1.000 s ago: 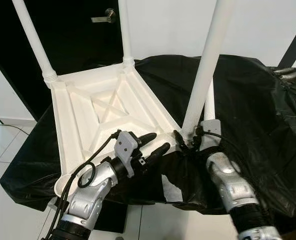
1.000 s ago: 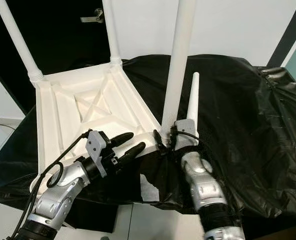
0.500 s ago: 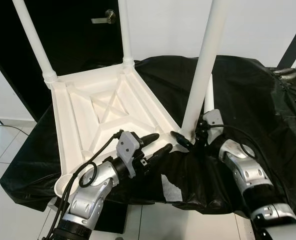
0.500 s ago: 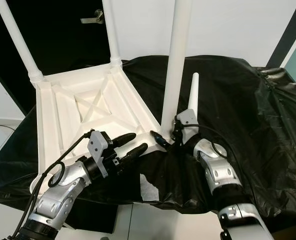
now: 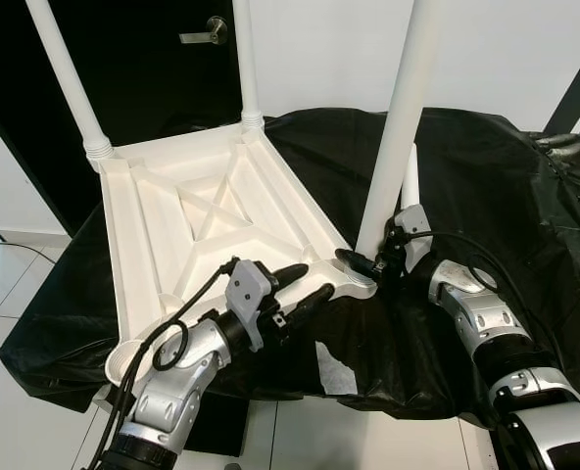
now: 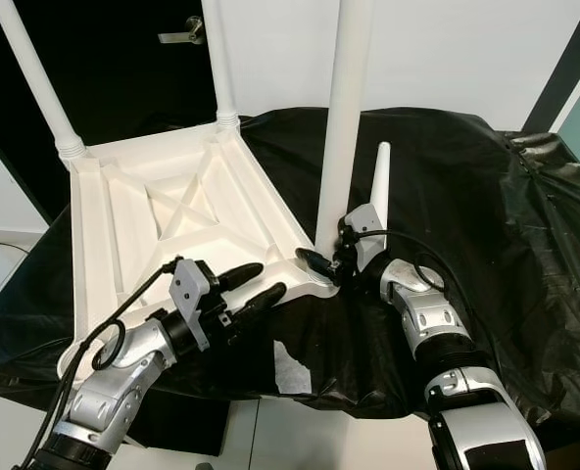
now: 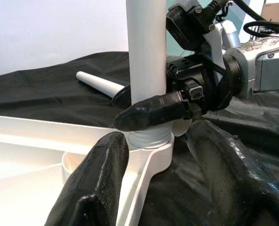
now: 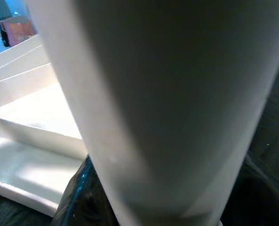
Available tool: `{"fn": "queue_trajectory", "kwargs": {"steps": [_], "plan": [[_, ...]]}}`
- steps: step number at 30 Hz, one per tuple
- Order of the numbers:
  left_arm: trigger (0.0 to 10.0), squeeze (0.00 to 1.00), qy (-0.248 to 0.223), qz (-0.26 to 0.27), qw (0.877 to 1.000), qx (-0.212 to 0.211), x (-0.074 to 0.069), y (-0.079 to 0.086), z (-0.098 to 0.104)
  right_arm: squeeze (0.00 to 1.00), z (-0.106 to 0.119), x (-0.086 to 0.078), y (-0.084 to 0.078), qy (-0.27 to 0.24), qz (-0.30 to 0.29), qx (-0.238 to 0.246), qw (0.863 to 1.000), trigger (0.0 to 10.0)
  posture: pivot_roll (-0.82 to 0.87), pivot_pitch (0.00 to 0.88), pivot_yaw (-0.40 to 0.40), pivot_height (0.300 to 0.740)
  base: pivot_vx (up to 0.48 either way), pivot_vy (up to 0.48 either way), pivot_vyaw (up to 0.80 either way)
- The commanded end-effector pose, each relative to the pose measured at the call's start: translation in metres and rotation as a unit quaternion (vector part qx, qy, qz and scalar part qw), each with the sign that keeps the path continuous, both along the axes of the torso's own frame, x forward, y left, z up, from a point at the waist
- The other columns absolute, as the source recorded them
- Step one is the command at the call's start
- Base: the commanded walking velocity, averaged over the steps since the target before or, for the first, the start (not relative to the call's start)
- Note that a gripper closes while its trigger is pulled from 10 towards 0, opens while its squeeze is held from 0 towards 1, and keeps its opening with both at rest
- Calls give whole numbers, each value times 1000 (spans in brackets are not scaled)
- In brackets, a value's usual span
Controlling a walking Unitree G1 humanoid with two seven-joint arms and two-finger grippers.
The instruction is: Building children table
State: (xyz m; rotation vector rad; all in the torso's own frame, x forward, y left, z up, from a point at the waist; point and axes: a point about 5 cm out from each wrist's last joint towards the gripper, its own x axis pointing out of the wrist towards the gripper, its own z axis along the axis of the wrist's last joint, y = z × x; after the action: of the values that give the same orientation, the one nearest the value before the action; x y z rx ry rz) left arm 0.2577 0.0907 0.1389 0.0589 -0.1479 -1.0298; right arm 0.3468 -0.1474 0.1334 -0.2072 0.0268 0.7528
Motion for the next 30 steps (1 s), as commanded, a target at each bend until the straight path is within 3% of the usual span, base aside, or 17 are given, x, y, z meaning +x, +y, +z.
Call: {"fn": "queue_trajectory", "kwargs": {"steps": [1, 4, 5, 6, 7, 8, 9, 10, 12, 14, 15, 18, 20, 30], "plan": [[10000, 0, -11, -14, 1000, 10, -3, -2, 1, 0, -19, -4, -8, 24, -29, -53, 998, 0, 45, 0, -44, 740, 0, 0, 0], [10000, 0, -10, -14, 1000, 11, -3, -1, 1, 0, -21, -4, -7, 18, -43, -53, 998, 0, 42, 0, -42, 740, 0, 0, 0], [10000, 0, -11, -15, 1000, 13, -3, -1, 1, 0, -24, -5, -4, 17, -59, -45, 997, 1255, 40, 0, -40, 740, 0, 0, 0], [10000, 0, -11, -15, 1000, 13, -3, -1, 1, 0, -24, -5, -4, 17, -59, -45, 997, 1255, 40, 0, -40, 740, 0, 0, 0], [10000, 0, -11, -17, 1000, 18, -3, -1, 0, 0, -26, -7, 0, 19, -85, -31, 996, 2863, 37, 0, -37, 740, 0, 0, 0], [10000, 0, -11, -17, 1000, 18, -3, -1, 0, 0, -26, -7, 0, 19, -85, -31, 996, 2863, 37, 0, -37, 740, 0, 0, 0], [10000, 0, -11, -19, 1000, 22, -4, -1, -1, 0, -31, -9, 3, 27, -134, -12, 991, 9961, 29, 0, -29, 740, 0, 0, 0], [10000, 0, -11, -19, 1000, 22, -4, -1, -1, 0, -31, -9, 3, 27, -134, -12, 991, 9961, 29, 0, -29, 740, 0, 0, 0], [10000, 0, -8, -24, 999, 27, -5, -1, -3, 0, -37, -13, 9, 33, -219, 13, 975, 10000, 21, 0, -21, 740, 0, 0, 0], [10000, 0, -8, -24, 999, 27, -5, -1, -3, 0, -37, -13, 9, 33, -219, 13, 975, 10000, 21, 0, -21, 740, 0, 0, 0], [10000, 0, -7, -26, 999, 29, -6, -1, -4, 0, -39, -15, 13, 33, -270, 27, 962, 10000, 17, 0, -16, 740, 0, 0, 0], [10000, 0, -6, -28, 999, 31, -6, -2, -5, 0, -39, -16, 17, 32, -301, 38, 952, 10000, 16, 0, -14, 740, 0, 0, 0], [10000, 0, -6, -32, 999, 32, -6, -3, -4, 0, -37, -19, 31, 25, -369, 66, 927, 10000, 12, 0, -7, 740, 0, 0, 0], [10000, 0, -7, -34, 999, 34, -5, -3, -3, 0, -31, -23, 43, 16, -363, 74, 929, 10000, 6, 0, -3, 740, 0, 0, 0]]}}
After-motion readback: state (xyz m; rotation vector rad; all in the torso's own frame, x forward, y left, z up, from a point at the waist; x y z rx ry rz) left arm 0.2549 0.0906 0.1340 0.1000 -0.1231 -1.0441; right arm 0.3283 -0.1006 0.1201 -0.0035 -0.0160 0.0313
